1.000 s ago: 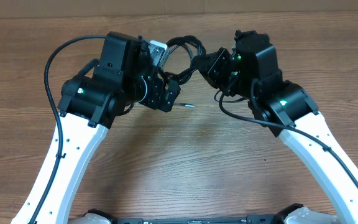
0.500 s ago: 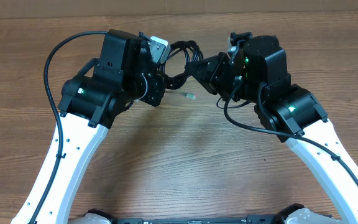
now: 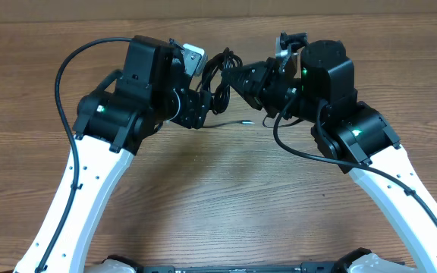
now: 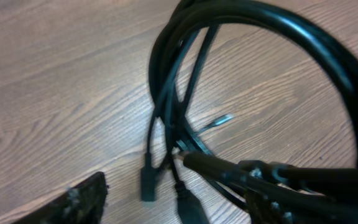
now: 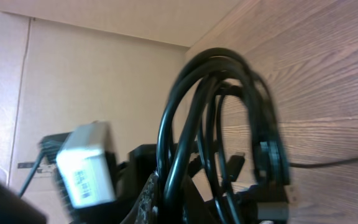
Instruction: Untangle cables
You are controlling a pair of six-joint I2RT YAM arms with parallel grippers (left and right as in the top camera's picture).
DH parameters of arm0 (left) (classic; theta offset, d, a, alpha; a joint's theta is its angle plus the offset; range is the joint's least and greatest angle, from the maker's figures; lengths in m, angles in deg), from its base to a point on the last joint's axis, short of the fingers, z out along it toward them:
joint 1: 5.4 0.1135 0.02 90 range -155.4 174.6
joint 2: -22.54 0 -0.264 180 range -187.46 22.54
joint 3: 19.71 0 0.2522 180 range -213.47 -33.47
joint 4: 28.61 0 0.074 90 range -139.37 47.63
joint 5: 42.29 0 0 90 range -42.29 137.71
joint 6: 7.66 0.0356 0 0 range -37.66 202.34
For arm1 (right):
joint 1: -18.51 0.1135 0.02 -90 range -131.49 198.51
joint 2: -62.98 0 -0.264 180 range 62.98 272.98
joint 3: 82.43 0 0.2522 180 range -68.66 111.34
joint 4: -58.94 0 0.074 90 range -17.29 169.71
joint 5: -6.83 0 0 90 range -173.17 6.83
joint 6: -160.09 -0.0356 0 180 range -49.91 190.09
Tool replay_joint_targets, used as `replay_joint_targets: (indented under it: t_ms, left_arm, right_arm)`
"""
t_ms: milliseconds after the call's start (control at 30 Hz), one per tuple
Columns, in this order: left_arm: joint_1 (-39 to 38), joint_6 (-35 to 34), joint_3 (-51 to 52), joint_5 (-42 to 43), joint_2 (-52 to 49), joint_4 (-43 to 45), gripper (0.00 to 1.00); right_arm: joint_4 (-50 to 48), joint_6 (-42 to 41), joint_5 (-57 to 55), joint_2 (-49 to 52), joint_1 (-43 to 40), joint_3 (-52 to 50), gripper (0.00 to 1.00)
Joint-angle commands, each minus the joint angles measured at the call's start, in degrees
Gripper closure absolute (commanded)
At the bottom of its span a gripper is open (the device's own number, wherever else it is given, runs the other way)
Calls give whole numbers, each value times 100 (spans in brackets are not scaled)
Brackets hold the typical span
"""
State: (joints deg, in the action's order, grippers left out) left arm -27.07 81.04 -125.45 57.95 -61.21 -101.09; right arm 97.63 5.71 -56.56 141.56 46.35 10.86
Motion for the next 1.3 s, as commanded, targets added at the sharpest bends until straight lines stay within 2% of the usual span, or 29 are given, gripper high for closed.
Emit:
replay_joint_targets:
  t_ms: [0,467,633,867,933,967,1000,1033,1133,1267]
  left_arm:
    - [-11,-44,-61,122,-251,24,27]
    - [-11,-44,-61,332,-658,122,32]
    - [-11,-42,-61,326,-660,203,41]
    - [-11,-42,0,306,-680,201,42]
    - [-11,-44,68,291,-686,203,49]
    - [-11,-42,98,291,-688,199,58]
    - [-11,-44,116,291,-688,199,71]
    - [-11,-46,125,293,-688,197,96]
    - [-11,-238,125,341,-688,197,96]
    - [-11,-234,125,640,-688,199,96]
  right_arm:
    - [-105,-186,181,-219,22,197,96]
    - [-730,-337,614,-221,22,197,96]
    - [-1005,-350,721,-271,22,197,96]
    - [-1012,-444,719,-452,-22,197,96]
    - [-1005,-442,721,-492,-22,197,96]
    - [-988,-439,717,-501,-22,197,96]
    - [-970,-417,715,-516,-22,197,96]
    - [-940,-413,699,-516,-22,197,96]
    - [-901,9,599,-514,-22,197,96]
    - [-1104,1220,184,-514,-22,197,96]
